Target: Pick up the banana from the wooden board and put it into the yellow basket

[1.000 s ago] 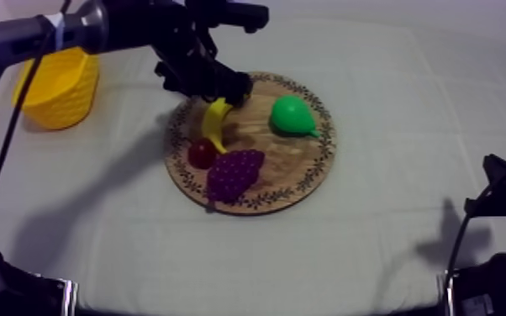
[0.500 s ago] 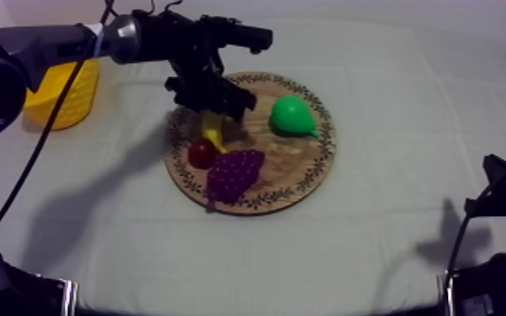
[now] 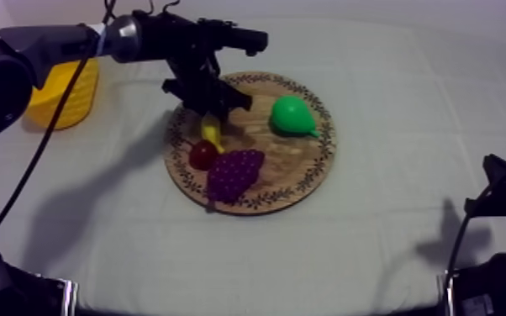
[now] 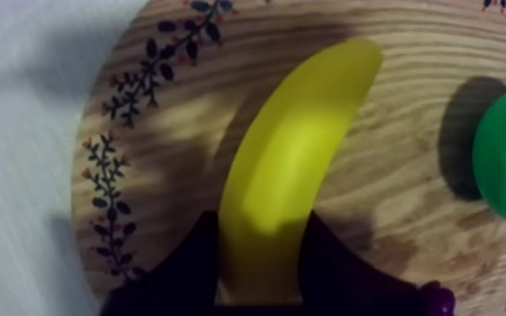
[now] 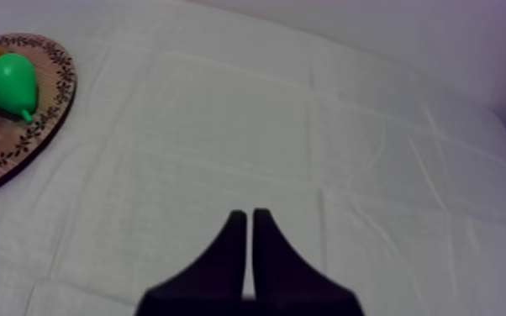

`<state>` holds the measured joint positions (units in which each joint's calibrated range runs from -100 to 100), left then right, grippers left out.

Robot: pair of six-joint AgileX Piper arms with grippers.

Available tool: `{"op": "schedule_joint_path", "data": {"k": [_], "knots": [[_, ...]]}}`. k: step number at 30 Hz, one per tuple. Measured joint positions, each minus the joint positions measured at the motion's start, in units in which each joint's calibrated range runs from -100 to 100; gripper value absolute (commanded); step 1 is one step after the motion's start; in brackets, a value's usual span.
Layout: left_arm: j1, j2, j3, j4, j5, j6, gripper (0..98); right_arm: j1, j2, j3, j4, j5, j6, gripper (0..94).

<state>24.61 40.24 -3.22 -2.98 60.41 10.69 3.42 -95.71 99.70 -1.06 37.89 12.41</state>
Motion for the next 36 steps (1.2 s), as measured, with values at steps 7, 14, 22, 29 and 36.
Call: {"op": "schedule_joint_path", "data": {"k": [7,14,22,29,36], "knots": [[-0.65,-10.18,3.28,-2.93,3.54,1.2,15.9,0.0,0.0,0.0,0.0,0.0,0.0,0.6],[-3.64,-25.98,0.45,-6.58,8.53,-0.09,13.9,0.0,0.0,0.0,0.0,0.0,0.03,0.6],[-12.31,-39.42,-1.83,-6.76,9.23,-4.82,10.7,0.0,0.0,0.0,0.0,0.0,0.03,0.6],[-21.21,-39.2,1.31,-5.97,5.08,-8.19,9.5,0.0,0.0,0.0,0.0,0.0,0.03,0.6],[-28.61,-35.37,5.04,-4.33,0.38,-10.69,10.4,0.0,0.0,0.0,0.0,0.0,0.03,0.6]]}}
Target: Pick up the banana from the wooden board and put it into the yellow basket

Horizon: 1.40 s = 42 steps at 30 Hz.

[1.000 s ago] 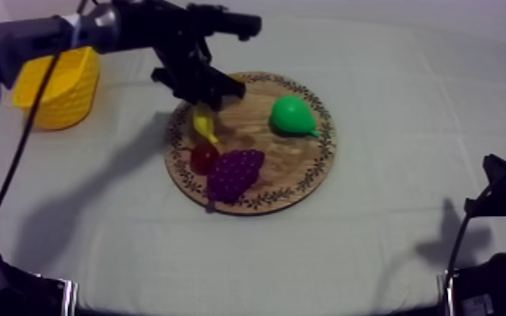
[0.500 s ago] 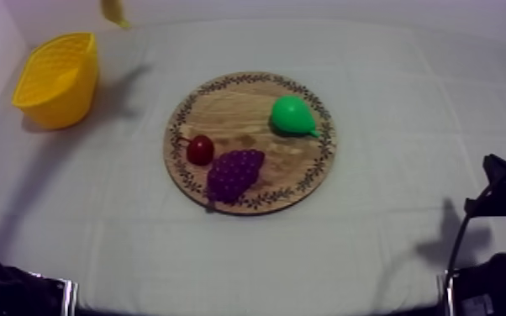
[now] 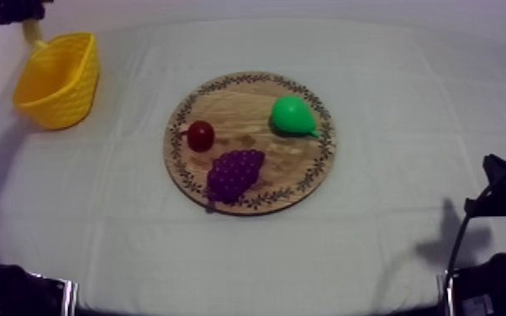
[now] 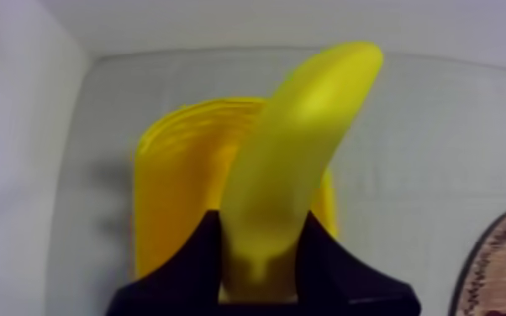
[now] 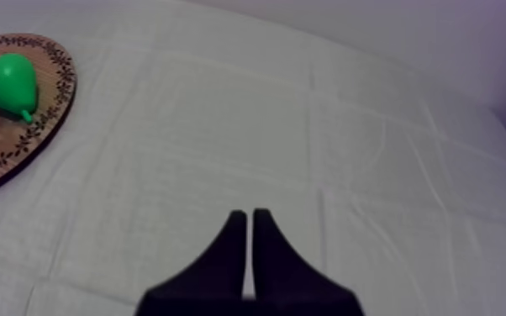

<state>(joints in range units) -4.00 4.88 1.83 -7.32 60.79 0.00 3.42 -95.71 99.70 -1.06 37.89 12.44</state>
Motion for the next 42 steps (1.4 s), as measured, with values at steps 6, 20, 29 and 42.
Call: {"op": "schedule_joint_path", "data": {"k": [6,20,29,42], "knots": [[-3.55,3.96,0.96,1.36,-1.02,-1.79,24.1,0.0,0.0,0.0,0.0,0.0,0.0,0.6],[-4.85,0.59,2.86,2.79,0.88,-4.33,72.8,0.12,0.0,0.0,0.0,0.0,0.0,0.6],[-4.12,-14.67,8.58,3.52,1.05,-5.38,49.1,0.12,0.0,0.0,0.0,0.0,0.0,0.6],[5.4,-49.81,25.75,1.3,-4.17,-1.4,18.5,0.09,0.0,0.0,0.0,0.0,0.03,0.6]]}}
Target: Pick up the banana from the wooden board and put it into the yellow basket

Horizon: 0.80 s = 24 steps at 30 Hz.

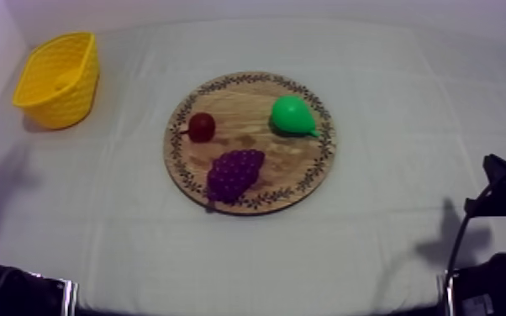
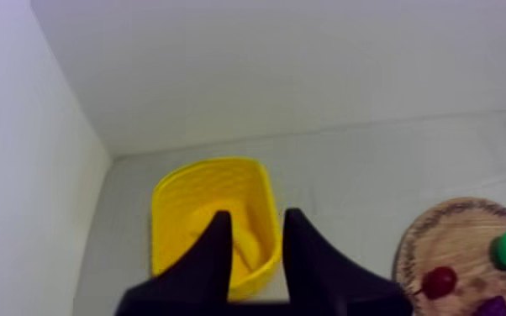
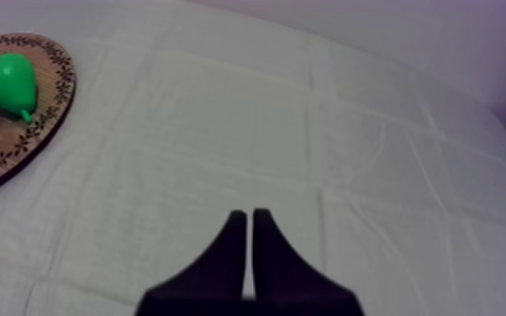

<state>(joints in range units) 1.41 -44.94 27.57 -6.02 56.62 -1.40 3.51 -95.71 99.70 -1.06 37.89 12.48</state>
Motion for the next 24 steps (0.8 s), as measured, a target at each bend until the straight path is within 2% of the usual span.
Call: {"op": "schedule_joint_path", "data": {"k": [5,9,14,19,24], "knots": [[5.31,-13.4,11.78,-3.05,-4.88,4.48,9.7,0.0,0.0,0.0,0.0,0.0,0.0,0.6],[7.03,-24.69,22.02,-3.95,-8.27,7.51,5.7,0.0,0.0,0.0,0.0,0.25,-0.03,0.6],[5.32,-35.05,34.28,-4.09,-10.32,10.36,2.1,0.0,0.0,0.0,0.0,0.04,-0.03,0.6],[2.08,-41.22,44.08,-3.72,-12.4,10.78,0.5,0.0,0.0,0.0,0.0,-0.02,-0.03,0.6],[-1.17,-45.13,53.38,-1.47,-15.97,10.26,0.2,0.0,0.0,0.0,0.0,-0.02,-0.03,0.6]]}}
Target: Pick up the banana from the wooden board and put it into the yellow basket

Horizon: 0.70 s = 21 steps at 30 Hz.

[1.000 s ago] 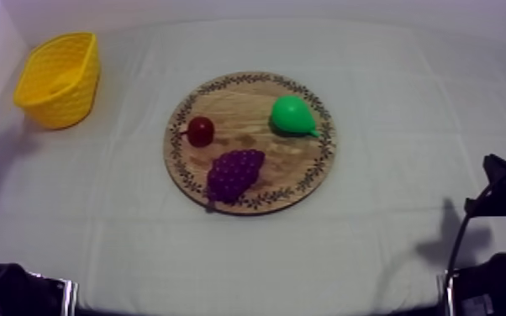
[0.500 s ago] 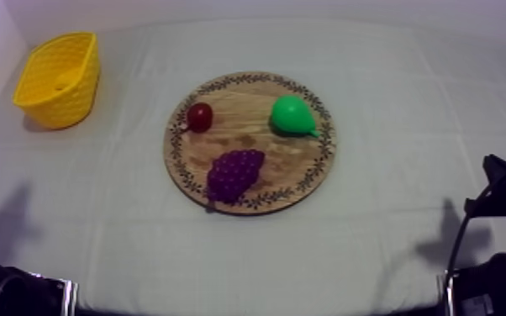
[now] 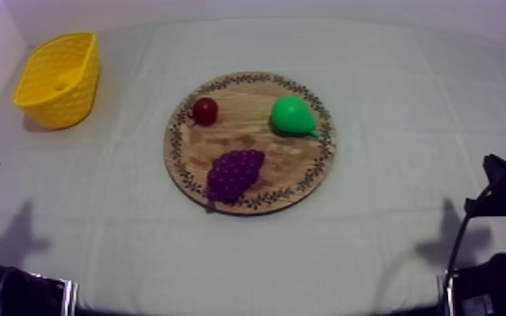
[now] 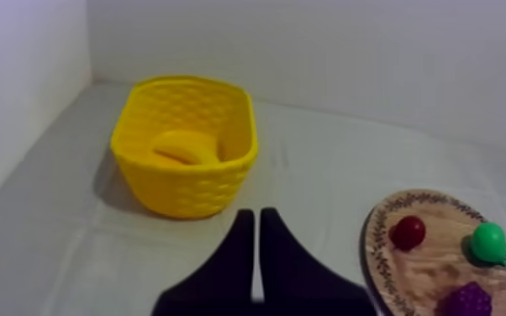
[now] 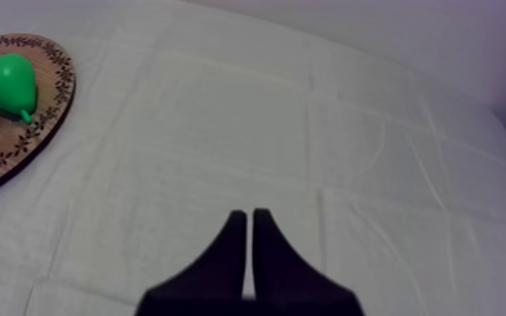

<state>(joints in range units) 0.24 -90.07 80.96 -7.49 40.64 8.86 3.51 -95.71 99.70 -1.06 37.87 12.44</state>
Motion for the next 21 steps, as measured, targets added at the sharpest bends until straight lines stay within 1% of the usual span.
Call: {"op": "schedule_joint_path", "data": {"k": [4,6,8,10,12,17,19,21], "knots": [[-1.92,-3.13,5.59,2.6,-1.03,-1.51,0.0,0.03,0.0,0.0,0.0,0.0,0.0,0.6],[-1.95,-5.78,8.91,3.11,-2.47,-1.74,0.3,0.07,0.0,0.0,0.0,0.0,0.0,0.6],[-1.5,-7.7,11.97,3.37,-3.71,-1.24,2.4,0.23,0.0,0.0,0.0,0.0,-0.03,0.6],[-1.02,-9.06,14.85,4.5,-4.1,-1.12,4.8,0.36,0.0,0.0,0.0,0.08,-0.03,0.6],[-0.68,-9.48,16.71,5.05,-4.1,-1.62,4.5,0.48,0.0,0.0,0.0,0.01,-0.03,0.6],[-0.47,-9.72,17.54,5.47,-4.36,-4.75,0.9,0.6,0.0,0.0,0.0,0.01,-0.03,0.6],[-0.47,-9.72,17.74,5.59,-4.36,-5.26,0.5,0.6,0.0,0.0,0.0,0.01,-0.03,0.6],[-0.47,-9.72,17.73,5.59,-4.36,-5.03,0.3,0.6,0.0,0.0,0.0,0.01,-0.03,0.6]]}}
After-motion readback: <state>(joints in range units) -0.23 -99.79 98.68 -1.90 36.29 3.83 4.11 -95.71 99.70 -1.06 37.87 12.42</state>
